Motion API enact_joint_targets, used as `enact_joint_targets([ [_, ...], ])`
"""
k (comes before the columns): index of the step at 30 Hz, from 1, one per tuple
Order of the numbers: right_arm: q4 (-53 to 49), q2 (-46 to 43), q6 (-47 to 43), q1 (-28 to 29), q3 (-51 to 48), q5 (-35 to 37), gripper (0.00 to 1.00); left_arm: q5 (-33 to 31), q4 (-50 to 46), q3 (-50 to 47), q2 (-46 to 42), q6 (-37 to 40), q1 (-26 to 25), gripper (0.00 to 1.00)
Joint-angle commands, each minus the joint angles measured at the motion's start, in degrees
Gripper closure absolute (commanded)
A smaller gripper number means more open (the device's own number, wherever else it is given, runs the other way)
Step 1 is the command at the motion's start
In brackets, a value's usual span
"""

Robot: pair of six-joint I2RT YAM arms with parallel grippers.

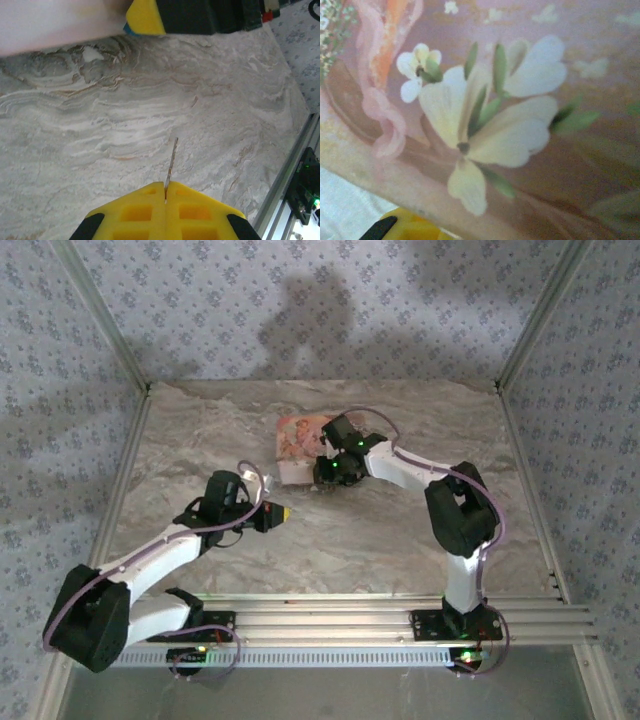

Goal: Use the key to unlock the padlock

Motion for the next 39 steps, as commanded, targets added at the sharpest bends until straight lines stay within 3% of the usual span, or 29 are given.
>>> enact_joint_targets([
  [1,0.48,-3.42,-1.51,-1.49,-0.52,-11.92,1.00,3.29,7.13,-0.17,1.65,0.20,-0.33,1.00],
  [9,2.27,-5.33,-1.07,-5.34,-1.32,-25.68,1.00,5.69,15.26,-0.14,8.09,2.41,0.66,1.00],
  [17,3.54,-7.27,-2.35,-7.59,-1.84,-34.67,1.00,8.75,20.10,2.08,12.29,2.49,1.86,1.00],
  [25,6.44,-7.82,-0.38,-8.12,-3.08,-36.98,1.00,10.56,23.07,4.95,15.56,1.87,1.89,1.00],
  [39,11.27,-7.83,6.13,-8.24,-4.31,-38.18,1.00,6.71,28.00,5.55,17.52,0.02,1.07,1.00],
])
